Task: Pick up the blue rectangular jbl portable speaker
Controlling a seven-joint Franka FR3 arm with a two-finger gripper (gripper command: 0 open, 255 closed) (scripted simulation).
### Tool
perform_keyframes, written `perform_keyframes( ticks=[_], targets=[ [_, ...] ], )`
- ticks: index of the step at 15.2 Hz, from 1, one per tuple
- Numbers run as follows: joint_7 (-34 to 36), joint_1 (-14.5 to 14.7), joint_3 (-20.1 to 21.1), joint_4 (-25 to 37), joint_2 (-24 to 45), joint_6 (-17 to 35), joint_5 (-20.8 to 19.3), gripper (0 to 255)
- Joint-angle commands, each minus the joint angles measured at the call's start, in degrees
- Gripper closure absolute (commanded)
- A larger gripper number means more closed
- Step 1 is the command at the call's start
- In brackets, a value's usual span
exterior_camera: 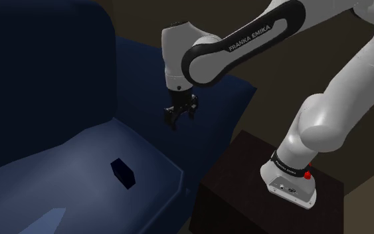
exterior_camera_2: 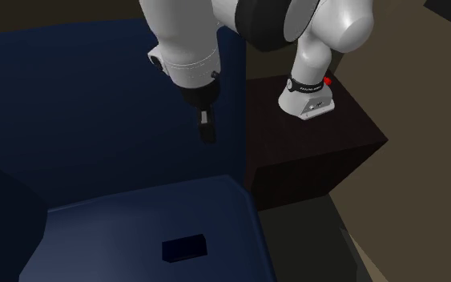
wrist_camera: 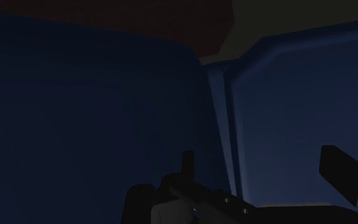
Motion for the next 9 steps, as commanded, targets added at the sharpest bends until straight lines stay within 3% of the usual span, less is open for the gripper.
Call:
perform_keyframes(
  ticks=[1, 9],
  targets=[
    [2.4, 0.3, 1.3, 2.0, 4.3, 2.7, -1.3, 0],
    [12.8, 3.8, 3.5, 13.8, 21.9, 8.8, -9.7, 0]
  ],
)
